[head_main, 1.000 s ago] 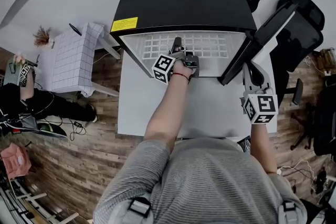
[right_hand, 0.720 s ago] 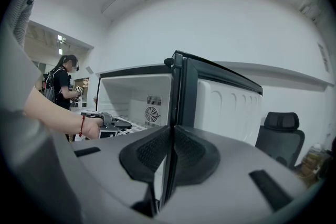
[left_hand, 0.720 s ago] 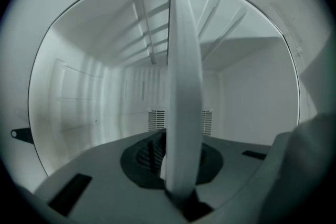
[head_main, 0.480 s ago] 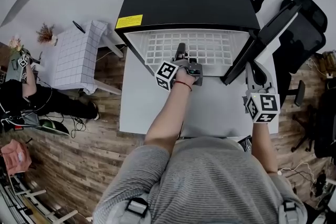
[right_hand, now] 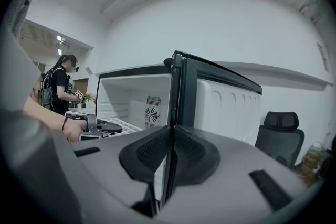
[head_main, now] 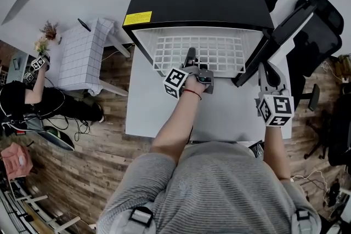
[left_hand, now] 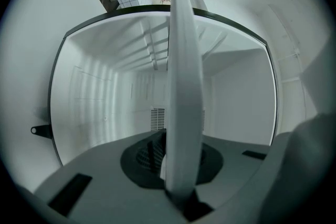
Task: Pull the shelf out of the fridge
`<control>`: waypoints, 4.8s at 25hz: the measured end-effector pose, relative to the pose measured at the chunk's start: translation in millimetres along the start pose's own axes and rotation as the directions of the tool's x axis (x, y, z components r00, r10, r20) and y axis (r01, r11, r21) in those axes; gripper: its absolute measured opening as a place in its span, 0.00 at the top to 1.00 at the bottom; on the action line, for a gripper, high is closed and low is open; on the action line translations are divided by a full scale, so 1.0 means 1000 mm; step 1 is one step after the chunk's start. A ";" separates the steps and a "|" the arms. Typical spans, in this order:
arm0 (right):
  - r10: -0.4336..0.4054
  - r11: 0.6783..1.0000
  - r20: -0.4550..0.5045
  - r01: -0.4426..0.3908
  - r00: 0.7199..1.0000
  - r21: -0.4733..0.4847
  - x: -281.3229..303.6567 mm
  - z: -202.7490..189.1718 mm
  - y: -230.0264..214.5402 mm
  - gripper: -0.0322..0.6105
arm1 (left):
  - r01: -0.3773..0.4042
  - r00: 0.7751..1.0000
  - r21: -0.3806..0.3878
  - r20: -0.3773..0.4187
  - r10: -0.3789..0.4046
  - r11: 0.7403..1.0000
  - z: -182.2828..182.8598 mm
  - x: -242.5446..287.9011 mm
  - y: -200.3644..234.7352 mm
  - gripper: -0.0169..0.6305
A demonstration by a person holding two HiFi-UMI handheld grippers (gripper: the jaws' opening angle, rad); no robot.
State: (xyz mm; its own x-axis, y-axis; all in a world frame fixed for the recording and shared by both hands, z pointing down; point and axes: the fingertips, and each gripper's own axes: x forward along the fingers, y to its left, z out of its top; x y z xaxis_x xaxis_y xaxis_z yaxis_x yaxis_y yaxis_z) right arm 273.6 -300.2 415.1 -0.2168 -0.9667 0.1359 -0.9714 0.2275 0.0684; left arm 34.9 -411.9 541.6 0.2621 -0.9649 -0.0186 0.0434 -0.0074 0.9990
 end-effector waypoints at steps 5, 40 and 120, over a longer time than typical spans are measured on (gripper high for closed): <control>0.001 1.000 -0.002 -0.001 1.000 -0.002 0.000 -0.001 0.001 0.93 | -0.006 1.000 0.000 0.003 0.006 1.000 -0.001 -0.011 0.000 0.90; 0.009 1.000 -0.005 -0.009 1.000 -0.001 -0.001 0.000 0.002 0.93 | -0.031 0.999 -0.006 0.014 0.031 1.000 -0.007 -0.049 -0.004 0.90; 0.224 0.966 0.104 -0.235 0.969 0.110 -0.070 0.021 0.109 0.93 | -0.021 0.999 -0.013 -0.025 0.021 1.000 -0.013 -0.103 -0.028 0.90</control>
State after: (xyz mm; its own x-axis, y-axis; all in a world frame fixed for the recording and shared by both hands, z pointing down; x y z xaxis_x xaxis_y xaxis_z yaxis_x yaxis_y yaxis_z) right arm 181.1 -210.3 392.7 -0.4375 -0.8981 0.0438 -0.8979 0.4338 -0.0749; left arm 19.2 -309.1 514.9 0.2866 -0.9581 0.0015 0.0507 0.0168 0.9986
